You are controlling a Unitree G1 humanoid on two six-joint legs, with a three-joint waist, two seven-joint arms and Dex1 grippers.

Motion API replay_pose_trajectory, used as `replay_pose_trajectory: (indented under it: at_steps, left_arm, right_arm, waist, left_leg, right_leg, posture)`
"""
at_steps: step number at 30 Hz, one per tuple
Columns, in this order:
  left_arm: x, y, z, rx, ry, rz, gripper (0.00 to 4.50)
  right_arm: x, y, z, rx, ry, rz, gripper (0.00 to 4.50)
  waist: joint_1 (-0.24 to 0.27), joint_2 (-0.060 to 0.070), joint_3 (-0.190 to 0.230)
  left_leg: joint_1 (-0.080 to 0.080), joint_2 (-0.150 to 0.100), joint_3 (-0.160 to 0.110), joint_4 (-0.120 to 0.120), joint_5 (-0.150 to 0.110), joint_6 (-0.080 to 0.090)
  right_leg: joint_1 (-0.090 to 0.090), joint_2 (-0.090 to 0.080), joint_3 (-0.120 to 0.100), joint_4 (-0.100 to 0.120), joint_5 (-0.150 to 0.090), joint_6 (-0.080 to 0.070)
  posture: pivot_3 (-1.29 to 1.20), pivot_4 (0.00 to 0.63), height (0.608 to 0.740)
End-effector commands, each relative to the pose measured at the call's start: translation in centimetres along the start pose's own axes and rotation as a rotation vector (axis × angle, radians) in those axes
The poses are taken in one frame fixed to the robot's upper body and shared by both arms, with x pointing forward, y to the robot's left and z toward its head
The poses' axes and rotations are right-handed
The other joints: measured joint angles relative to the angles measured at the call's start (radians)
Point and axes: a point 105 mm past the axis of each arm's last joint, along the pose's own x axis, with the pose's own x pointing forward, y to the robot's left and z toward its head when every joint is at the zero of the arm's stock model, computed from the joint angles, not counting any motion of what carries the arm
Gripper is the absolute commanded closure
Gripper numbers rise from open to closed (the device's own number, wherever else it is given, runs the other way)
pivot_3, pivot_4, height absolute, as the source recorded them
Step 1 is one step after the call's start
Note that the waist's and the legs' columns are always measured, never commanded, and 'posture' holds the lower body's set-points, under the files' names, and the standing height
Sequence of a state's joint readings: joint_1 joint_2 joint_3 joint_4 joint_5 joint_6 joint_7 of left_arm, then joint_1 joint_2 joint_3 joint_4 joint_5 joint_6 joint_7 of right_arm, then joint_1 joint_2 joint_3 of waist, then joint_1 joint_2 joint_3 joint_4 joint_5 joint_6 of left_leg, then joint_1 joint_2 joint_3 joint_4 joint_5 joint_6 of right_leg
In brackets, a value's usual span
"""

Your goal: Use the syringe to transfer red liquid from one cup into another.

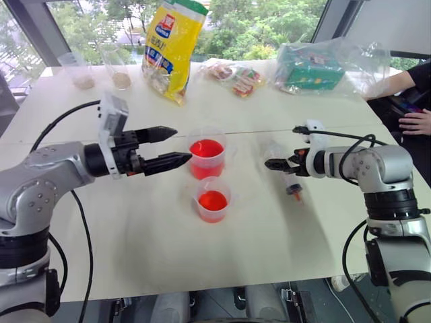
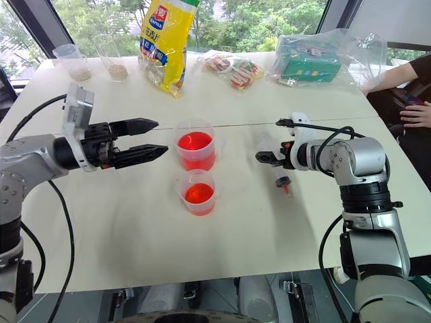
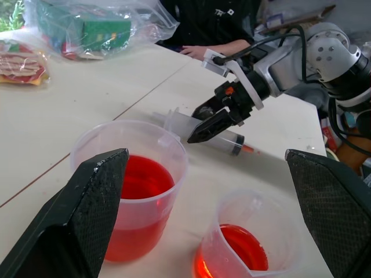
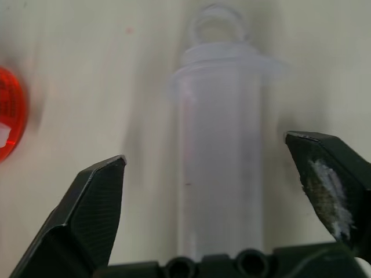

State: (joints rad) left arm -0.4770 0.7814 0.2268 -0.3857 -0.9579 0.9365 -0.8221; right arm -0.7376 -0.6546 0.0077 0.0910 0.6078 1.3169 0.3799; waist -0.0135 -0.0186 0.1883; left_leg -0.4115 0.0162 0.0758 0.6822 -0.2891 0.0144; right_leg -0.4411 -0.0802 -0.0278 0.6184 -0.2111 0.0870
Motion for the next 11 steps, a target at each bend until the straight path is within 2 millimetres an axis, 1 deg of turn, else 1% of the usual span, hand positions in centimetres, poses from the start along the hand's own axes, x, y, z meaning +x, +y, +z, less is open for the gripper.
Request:
replay_pose_trajectory:
  at_steps: [1,6,10,11]
  left_arm:
    - [-0.1,-0.7,0.3,0.039,0.023,-0.013,0.00]
    - [-0.8,-0.8,-0.3,0.048,0.065,-0.005,0.00]
    - [-1.3,-0.9,-0.5,0.049,0.079,0.002,0.00]
    - [-1.3,-0.9,-0.6,0.045,0.085,0.001,0.00]
  right_arm:
    - [-3.3,0.6,2.3,-0.156,-0.106,0.025,0.03]
    - [-8.7,3.5,2.9,-0.291,-0.184,0.242,0.03]
    - [-12.3,5.3,2.8,-0.380,-0.238,0.358,0.03]
    - [-13.2,5.8,2.9,-0.398,-0.258,0.390,0.03]
  waist:
    - [0.004,0.001,0.000]
    - [0.002,0.000,0.000]
    - [0.001,0.000,0.000]
    - [0.001,0.000,0.000]
  left_leg:
    - [0.000,0.000,0.000,0.000,0.000,0.000]
    - [-0.001,0.000,0.000,-0.001,-0.001,0.002]
    - [0.000,0.000,0.000,0.000,-0.001,0.002]
    - [0.000,0.000,0.000,0.000,-0.001,0.002]
  right_leg:
    - [0.000,0.000,0.000,0.000,0.000,0.000]
    - [0.000,0.000,0.000,-0.003,0.000,0.000]
    - [0.001,0.000,0.000,-0.003,0.000,0.000]
    - [0.001,0.000,0.000,-0.003,-0.002,-0.002]
  posture:
    - [0.00,0.150,0.740]
    - [0.00,0.150,0.740]
    - [0.00,0.150,0.740]
    - [0.00,0.150,0.740]
